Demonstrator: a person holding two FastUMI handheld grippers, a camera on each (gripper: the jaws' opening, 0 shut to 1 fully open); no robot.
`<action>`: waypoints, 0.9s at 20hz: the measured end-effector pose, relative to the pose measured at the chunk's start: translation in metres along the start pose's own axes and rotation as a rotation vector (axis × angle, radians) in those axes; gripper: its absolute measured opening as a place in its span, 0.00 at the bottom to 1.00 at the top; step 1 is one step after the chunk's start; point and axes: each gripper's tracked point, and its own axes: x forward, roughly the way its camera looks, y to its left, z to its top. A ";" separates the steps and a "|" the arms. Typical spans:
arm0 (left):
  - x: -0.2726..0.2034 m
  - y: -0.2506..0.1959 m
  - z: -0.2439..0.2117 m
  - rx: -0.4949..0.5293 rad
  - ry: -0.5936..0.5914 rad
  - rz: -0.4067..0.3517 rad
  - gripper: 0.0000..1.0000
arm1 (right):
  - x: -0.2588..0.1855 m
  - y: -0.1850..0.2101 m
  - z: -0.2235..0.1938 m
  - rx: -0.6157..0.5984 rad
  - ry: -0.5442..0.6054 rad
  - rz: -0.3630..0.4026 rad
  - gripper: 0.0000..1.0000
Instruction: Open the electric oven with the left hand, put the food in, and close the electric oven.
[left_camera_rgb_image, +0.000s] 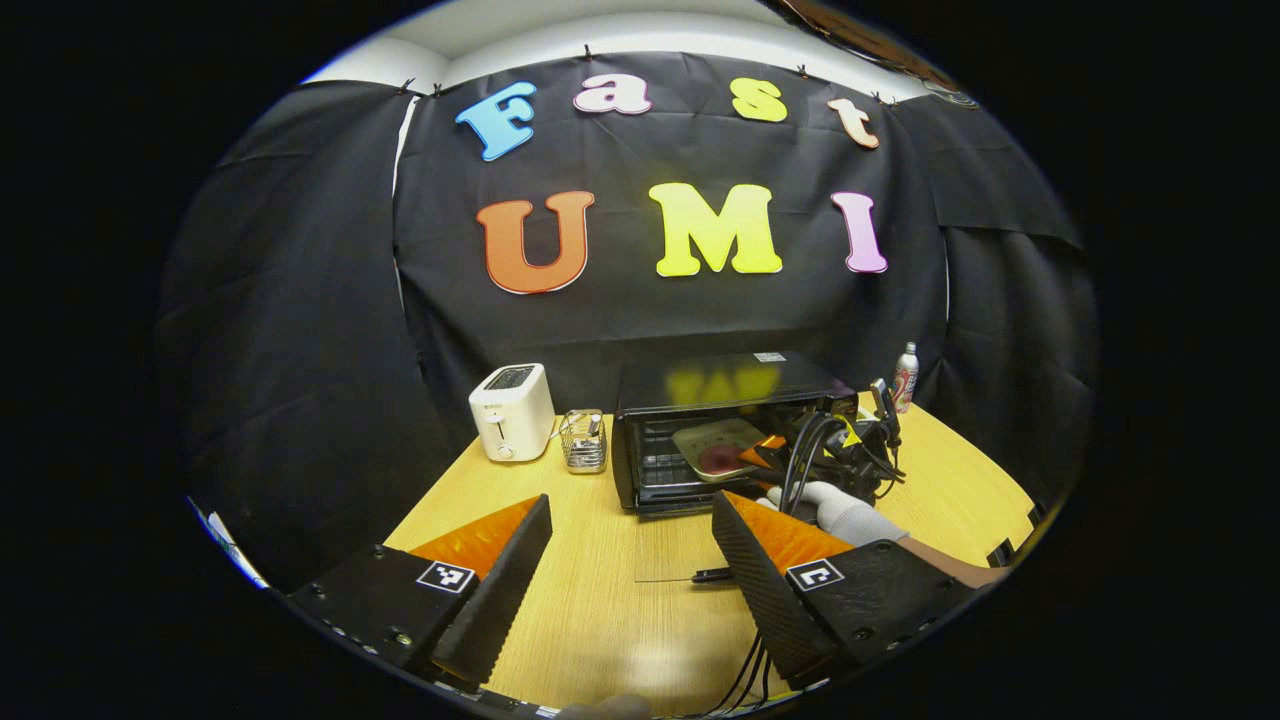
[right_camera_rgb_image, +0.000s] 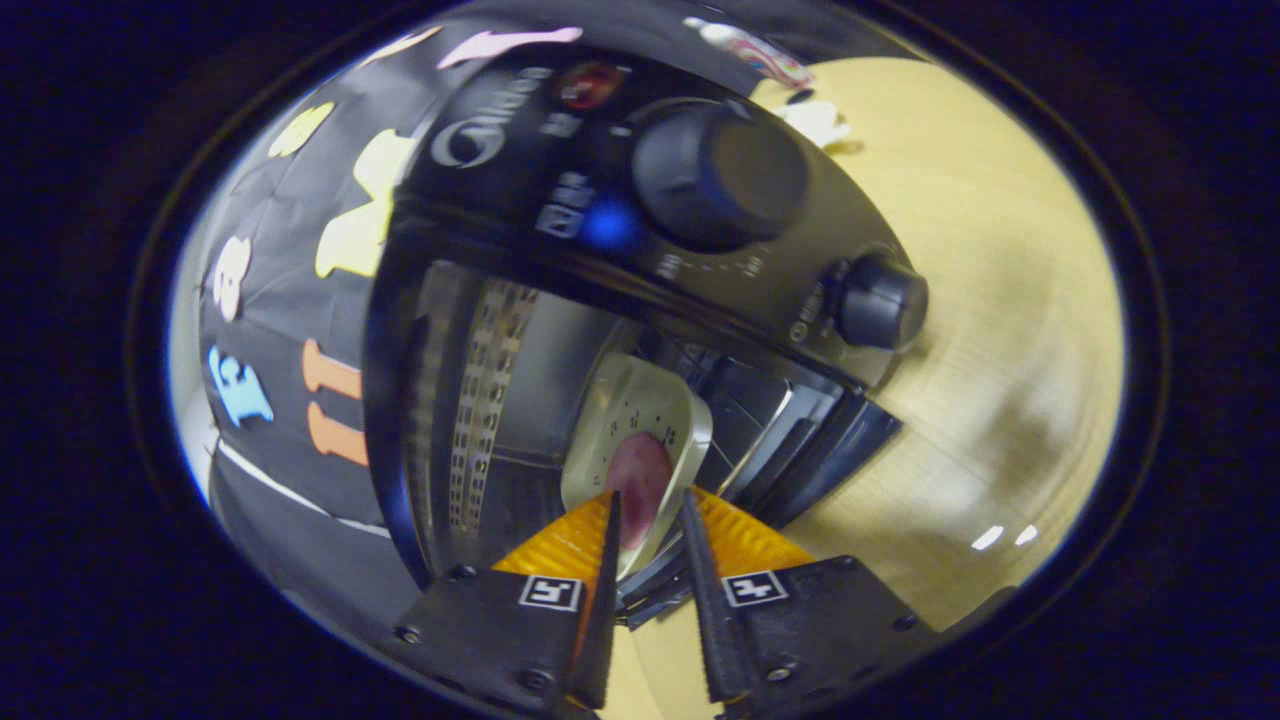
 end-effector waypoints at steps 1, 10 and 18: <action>-0.001 0.000 0.001 0.000 -0.003 0.001 0.98 | -0.003 0.000 0.001 -0.041 -0.006 -0.006 0.50; -0.009 0.000 0.016 -0.004 -0.038 0.018 0.98 | -0.071 0.027 0.025 -0.547 -0.090 -0.077 1.00; -0.007 -0.014 0.013 -0.005 -0.033 0.007 0.97 | -0.192 0.048 0.104 -0.846 -0.217 -0.120 0.94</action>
